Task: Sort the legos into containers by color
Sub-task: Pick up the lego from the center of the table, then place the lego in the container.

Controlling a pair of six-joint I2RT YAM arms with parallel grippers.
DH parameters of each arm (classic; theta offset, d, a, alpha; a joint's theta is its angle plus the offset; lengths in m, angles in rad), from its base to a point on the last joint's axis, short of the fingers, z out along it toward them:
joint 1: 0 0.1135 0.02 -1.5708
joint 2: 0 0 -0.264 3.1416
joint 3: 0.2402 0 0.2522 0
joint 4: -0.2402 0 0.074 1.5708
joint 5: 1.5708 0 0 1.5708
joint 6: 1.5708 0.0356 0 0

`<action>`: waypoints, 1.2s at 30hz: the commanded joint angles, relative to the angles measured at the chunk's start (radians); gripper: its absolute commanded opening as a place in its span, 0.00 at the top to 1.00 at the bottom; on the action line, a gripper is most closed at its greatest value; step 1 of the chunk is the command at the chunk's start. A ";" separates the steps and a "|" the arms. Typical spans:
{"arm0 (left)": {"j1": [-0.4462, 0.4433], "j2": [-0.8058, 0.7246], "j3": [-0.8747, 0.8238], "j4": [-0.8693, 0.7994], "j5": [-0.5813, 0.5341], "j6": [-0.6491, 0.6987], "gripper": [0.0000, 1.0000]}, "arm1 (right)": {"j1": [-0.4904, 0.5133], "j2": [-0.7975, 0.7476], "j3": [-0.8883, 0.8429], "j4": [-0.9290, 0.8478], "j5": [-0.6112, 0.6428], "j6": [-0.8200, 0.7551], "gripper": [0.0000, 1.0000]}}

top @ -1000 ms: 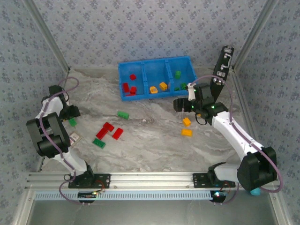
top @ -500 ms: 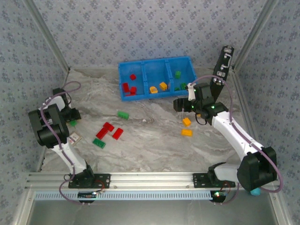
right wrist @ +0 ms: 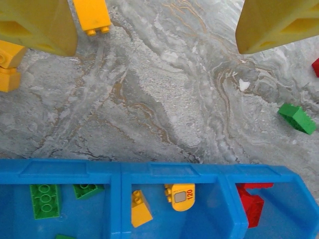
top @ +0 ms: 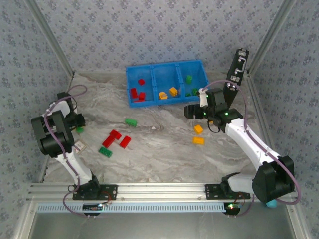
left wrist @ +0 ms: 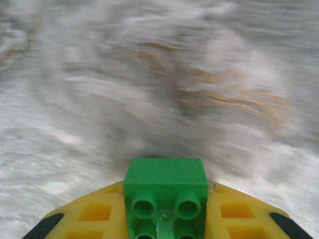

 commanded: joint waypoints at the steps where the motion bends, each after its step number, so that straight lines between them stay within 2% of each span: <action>1: -0.118 -0.092 0.170 -0.110 0.198 -0.024 0.79 | -0.006 0.005 0.018 0.037 -0.079 -0.032 0.15; 4: -0.197 -0.093 0.343 -0.158 0.356 -0.093 0.79 | 0.003 0.012 0.056 0.063 -0.139 -0.055 0.15; 7: -0.254 -0.106 0.441 -0.108 0.508 -0.201 0.79 | 0.015 0.003 0.078 0.114 -0.188 -0.065 0.15; 11: -0.307 -0.152 0.429 0.111 0.695 -0.386 0.81 | 0.032 -0.014 0.094 0.234 -0.329 -0.040 0.15; 13: -0.351 -0.185 0.395 0.240 0.792 -0.433 0.81 | 0.058 -0.029 0.089 0.336 -0.423 -0.032 0.15; 15: -0.396 -0.204 0.382 0.309 0.932 -0.387 0.79 | 0.113 -0.049 0.081 0.403 -0.409 -0.063 0.15; 18: -0.456 -0.231 0.390 0.195 1.065 -0.196 0.79 | 0.156 -0.055 0.099 0.426 -0.395 -0.095 0.14; 21: -0.507 -0.299 0.361 0.070 1.096 0.003 0.78 | 0.113 -0.043 0.117 0.473 -0.474 0.005 0.12; 23: -0.527 -0.381 0.285 0.101 1.072 0.063 0.78 | 0.078 -0.038 0.123 0.525 -0.526 0.080 0.11; 28: -0.544 -0.616 0.028 0.323 1.036 0.068 0.80 | 0.037 0.007 0.167 0.630 -0.615 0.233 0.08; 31: -0.547 -0.722 -0.075 0.480 1.036 -0.012 0.81 | 0.039 0.049 0.179 0.766 -0.705 0.334 0.08; 33: -0.545 -0.766 -0.110 0.558 1.030 -0.078 0.81 | 0.074 0.045 0.169 0.778 -0.731 0.276 0.09; 35: -0.545 -0.786 -0.116 0.609 1.042 -0.133 0.81 | 0.148 0.004 0.176 0.609 -0.643 0.041 0.09; 36: -0.545 -0.788 -0.113 0.623 1.057 -0.157 0.81 | 0.204 -0.024 0.177 0.509 -0.552 -0.108 0.09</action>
